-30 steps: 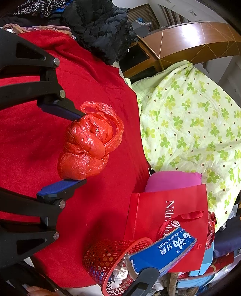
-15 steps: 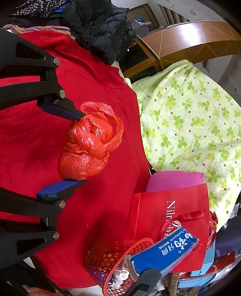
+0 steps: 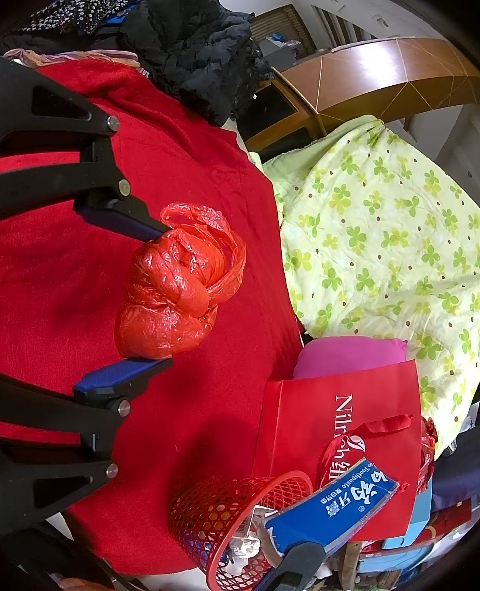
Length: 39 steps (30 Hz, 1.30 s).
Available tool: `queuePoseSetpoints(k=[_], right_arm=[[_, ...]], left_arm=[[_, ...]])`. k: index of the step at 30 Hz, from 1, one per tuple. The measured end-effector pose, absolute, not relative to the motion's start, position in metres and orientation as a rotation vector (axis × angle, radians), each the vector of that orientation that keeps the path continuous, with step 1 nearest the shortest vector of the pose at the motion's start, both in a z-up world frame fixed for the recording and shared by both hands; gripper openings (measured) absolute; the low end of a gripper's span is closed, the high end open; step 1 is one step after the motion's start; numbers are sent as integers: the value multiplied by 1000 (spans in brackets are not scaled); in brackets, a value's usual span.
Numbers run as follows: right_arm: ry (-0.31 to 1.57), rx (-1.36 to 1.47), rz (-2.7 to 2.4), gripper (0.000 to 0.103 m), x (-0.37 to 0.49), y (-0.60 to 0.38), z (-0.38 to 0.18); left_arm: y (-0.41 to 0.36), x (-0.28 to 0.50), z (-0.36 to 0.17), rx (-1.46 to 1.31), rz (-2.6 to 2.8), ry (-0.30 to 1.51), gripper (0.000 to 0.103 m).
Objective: Collect trash
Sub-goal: 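Carry the blue box and red bag closer to the red mesh basket with both tools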
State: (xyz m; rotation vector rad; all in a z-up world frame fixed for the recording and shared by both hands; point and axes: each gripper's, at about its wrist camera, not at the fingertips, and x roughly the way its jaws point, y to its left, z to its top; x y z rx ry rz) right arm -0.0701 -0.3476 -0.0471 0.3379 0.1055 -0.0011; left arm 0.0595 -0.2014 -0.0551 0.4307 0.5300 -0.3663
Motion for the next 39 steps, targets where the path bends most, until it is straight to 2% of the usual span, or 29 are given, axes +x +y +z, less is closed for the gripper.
queuePoseSetpoints(k=[39], right_arm=[[81, 348, -45, 65, -90, -371, -51]], left_arm=[[-224, 52, -69, 480, -409, 551, 63]])
